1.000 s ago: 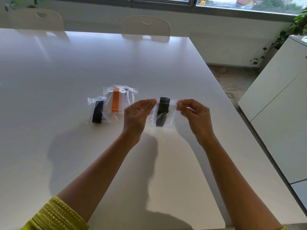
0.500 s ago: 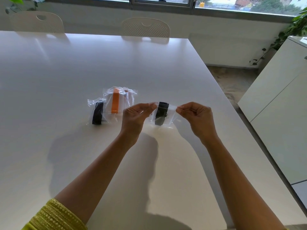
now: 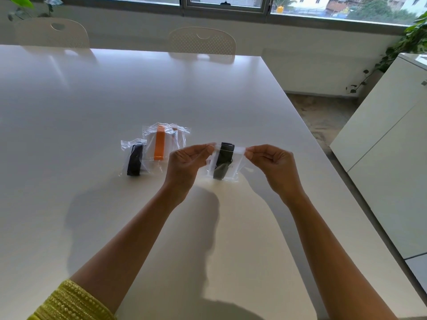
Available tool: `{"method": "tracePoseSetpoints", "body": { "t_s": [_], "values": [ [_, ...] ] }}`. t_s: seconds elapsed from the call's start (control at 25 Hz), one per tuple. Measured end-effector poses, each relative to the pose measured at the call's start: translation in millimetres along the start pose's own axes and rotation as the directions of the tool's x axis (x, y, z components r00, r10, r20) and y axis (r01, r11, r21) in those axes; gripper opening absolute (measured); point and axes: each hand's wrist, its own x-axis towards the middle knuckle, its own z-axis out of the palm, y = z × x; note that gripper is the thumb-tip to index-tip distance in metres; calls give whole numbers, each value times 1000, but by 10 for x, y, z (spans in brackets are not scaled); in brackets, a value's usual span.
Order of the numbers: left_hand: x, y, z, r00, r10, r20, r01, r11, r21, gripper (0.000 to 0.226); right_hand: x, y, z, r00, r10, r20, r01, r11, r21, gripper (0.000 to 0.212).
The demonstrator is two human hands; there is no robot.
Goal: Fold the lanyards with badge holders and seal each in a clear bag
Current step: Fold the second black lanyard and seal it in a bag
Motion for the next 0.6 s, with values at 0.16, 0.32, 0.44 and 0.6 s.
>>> {"method": "tracePoseSetpoints", "body": {
  "t_s": [0.16,0.32,0.44,0.6],
  "values": [
    [4,-28,34,998,38,-53,-35,998,46,33,13,25,61,998,-36,-44,31,994,-103,6],
    [11,-12,52,994,48,-97,-43,997,58,34,34,32,90,998,-33,-48,26,988,-150,4],
    [11,-14,55,997,32,-77,-30,999,30,34,42,90,99,999,1,-41,-6,993,-121,5],
    [-7,-38,33,999,-43,-13,43,998,-37,34,34,118,96,999,12,31,-10,996,-84,15]
  ]
}}
